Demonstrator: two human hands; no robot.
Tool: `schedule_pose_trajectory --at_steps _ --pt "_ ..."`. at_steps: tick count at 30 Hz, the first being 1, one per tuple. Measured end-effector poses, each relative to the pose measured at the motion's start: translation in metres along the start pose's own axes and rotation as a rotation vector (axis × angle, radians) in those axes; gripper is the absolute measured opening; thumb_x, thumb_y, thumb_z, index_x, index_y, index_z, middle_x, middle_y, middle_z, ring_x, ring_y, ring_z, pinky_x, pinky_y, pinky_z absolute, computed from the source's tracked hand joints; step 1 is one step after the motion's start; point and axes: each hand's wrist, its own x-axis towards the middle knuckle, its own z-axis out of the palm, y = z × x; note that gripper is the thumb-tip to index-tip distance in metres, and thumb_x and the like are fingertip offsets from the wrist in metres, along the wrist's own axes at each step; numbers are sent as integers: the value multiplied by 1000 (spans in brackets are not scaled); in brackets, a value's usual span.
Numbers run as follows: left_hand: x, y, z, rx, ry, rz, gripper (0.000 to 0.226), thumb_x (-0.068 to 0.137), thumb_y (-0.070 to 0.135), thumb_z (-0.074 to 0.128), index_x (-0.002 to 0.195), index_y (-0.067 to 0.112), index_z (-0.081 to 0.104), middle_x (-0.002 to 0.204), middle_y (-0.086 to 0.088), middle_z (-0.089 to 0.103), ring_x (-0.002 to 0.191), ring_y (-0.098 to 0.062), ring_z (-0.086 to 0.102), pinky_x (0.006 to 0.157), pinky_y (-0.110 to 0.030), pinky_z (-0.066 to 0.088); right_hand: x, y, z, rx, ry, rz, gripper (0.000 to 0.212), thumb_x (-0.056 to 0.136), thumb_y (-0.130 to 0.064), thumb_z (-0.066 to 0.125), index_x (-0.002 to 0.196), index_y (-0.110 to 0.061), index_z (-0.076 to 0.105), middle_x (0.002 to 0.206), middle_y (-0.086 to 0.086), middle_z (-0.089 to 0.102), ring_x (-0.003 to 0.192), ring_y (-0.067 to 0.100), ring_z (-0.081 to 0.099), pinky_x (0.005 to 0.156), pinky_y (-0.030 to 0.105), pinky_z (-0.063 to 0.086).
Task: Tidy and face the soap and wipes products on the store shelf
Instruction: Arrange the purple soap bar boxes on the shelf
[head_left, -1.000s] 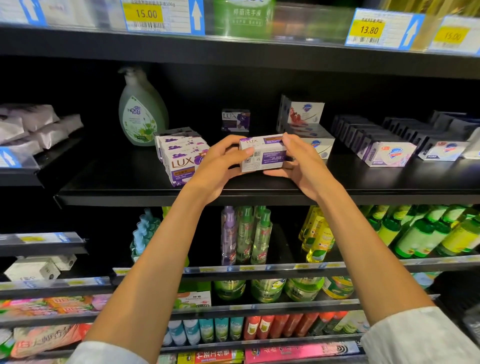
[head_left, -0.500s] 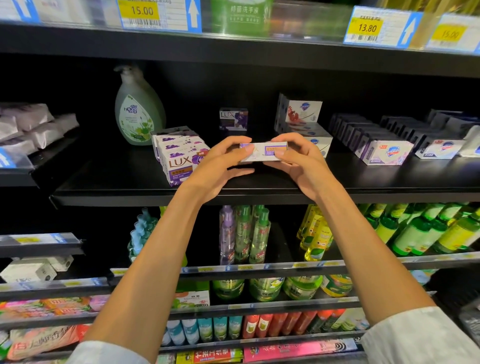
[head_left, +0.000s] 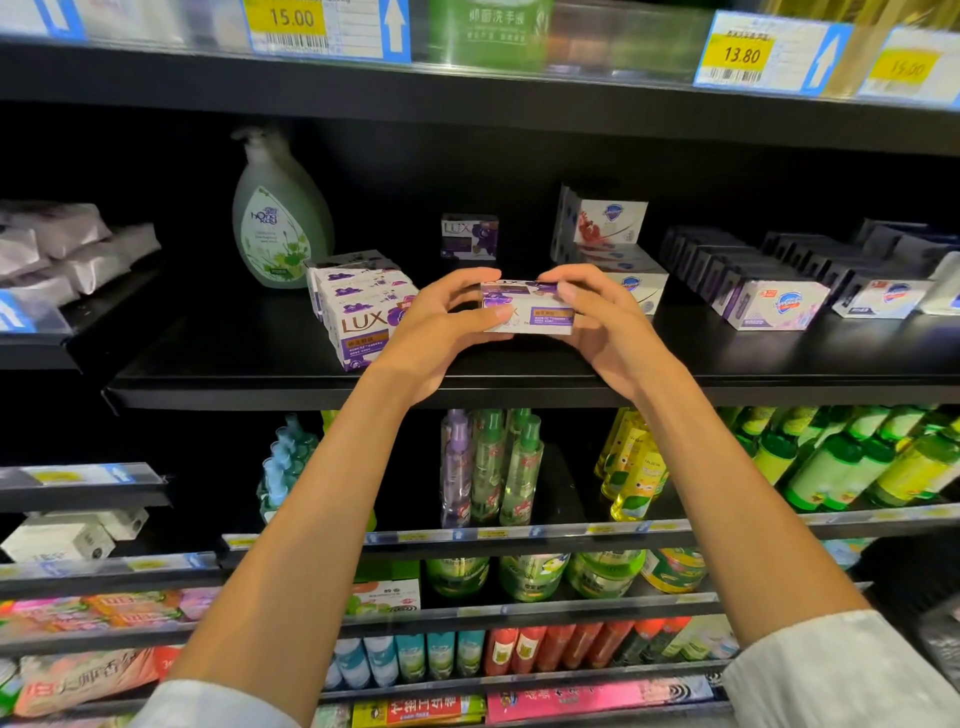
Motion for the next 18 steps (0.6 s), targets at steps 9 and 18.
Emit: schedule_pose_trajectory --at_steps 9,18 --pt "0 -1 -1 15 -4 -4 53 91 3 76 140 12 59 138 -12 61 125 -21 66 100 -48 59 -2 -3 4 40 51 45 35 103 -15 64 134 1 60 124 18 71 111 29 73 76 38 65" --pt "1 3 2 -112 -32 -77 58 97 7 70 149 18 46 136 -14 64 117 -26 71 95 -46 61 -5 -2 2 1 28 -22 32 97 0 67 128 -6 61 131 17 66 117 32 71 80 44 66"
